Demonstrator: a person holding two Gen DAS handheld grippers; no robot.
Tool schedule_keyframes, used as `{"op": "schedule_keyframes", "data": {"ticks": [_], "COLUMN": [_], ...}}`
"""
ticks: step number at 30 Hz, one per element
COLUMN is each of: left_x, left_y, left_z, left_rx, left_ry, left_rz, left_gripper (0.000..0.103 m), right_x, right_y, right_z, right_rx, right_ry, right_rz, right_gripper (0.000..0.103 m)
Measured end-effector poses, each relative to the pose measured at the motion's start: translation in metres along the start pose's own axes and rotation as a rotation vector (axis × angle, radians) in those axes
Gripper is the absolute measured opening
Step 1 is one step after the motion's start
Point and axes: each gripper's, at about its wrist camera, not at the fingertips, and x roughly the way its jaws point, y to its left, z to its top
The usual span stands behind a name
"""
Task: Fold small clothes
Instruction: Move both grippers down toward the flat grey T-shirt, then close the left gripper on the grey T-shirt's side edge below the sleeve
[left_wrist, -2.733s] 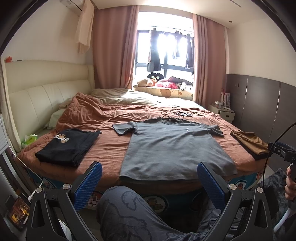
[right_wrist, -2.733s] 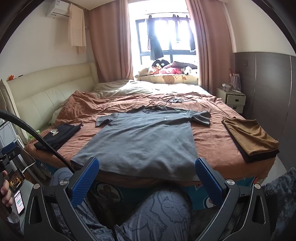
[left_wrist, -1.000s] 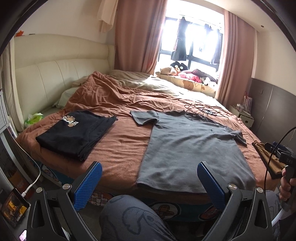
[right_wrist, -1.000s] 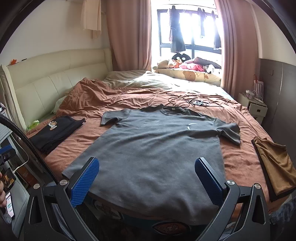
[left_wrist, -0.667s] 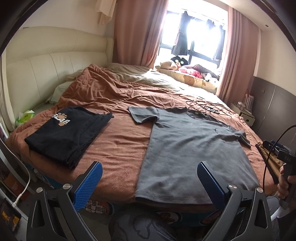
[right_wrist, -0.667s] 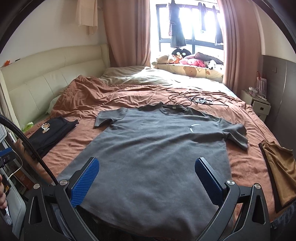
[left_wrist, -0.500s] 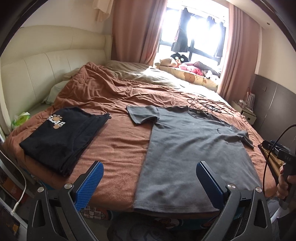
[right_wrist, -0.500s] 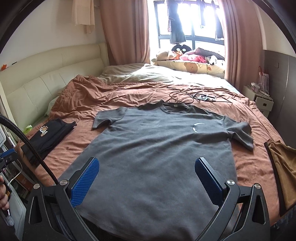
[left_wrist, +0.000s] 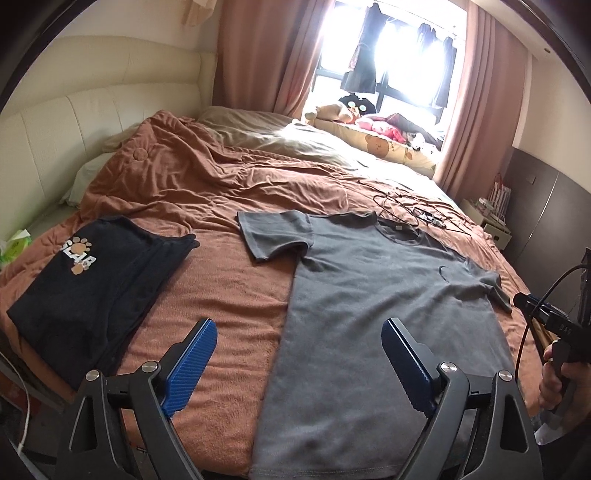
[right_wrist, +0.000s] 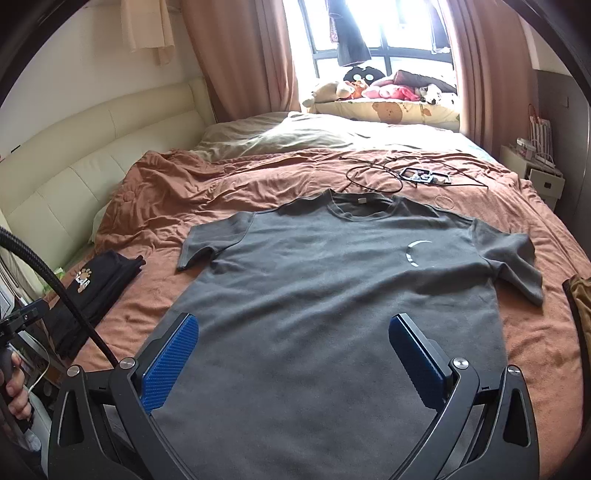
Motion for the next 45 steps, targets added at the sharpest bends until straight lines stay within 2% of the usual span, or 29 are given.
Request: {"op": "schedule_keyframes", "data": {"ticks": [4, 7, 11, 17, 19, 22, 26, 33, 39, 45], "left_x": [0.025, 0.043, 0.068, 0.102, 0.115, 0.138, 0.176, 0.249, 0.303, 0.339], "left_y": [0.002, 0.009, 0.018, 0.031, 0.034, 0.04, 0.044, 0.057, 0.074, 0.094], "left_z": [0.015, 0.024, 0.035, 0.053, 0.059, 0.068, 0.078, 0.091, 0.099, 0.109], "left_rx": [-0.006, -0.03, -0.049, -0.068, -0.074, -0.084, -0.101, -0.126, -0.162, -0.182], "left_ry": [0.027, 0.044, 0.085, 0.115, 0.124, 0.142, 0.182, 0.261, 0.317, 0.326], "left_rz": [0.003, -0.003, 0.014, 0.02, 0.02, 0.014, -0.003, -0.02, -0.005, 0.027], "left_gripper": [0.088, 0.086, 0.077, 0.077, 0.076, 0.072, 0.066, 0.062, 0.058, 0.055], "right_x": [0.026, 0.043, 0.065, 0.1, 0.114, 0.138, 0.173, 0.237, 0.285, 0.334], "right_y": [-0.004, -0.005, -0.006, -0.009, -0.009, -0.008, -0.008, -0.01, -0.002, 0.008], "right_z": [0.008, 0.014, 0.024, 0.033, 0.037, 0.043, 0.051, 0.066, 0.077, 0.086], "right_rx": [0.009, 0.021, 0.031, 0.043, 0.05, 0.065, 0.081, 0.13, 0.135, 0.159], "right_ry": [0.04, 0.066, 0.08, 0.122, 0.146, 0.192, 0.236, 0.289, 0.319, 0.355], "right_rz": [0.012, 0.027, 0.049, 0.054, 0.058, 0.074, 0.09, 0.126, 0.153, 0.184], "right_gripper": [0.089, 0.089, 0.089, 0.083, 0.073, 0.063, 0.06, 0.052, 0.049, 0.043]}}
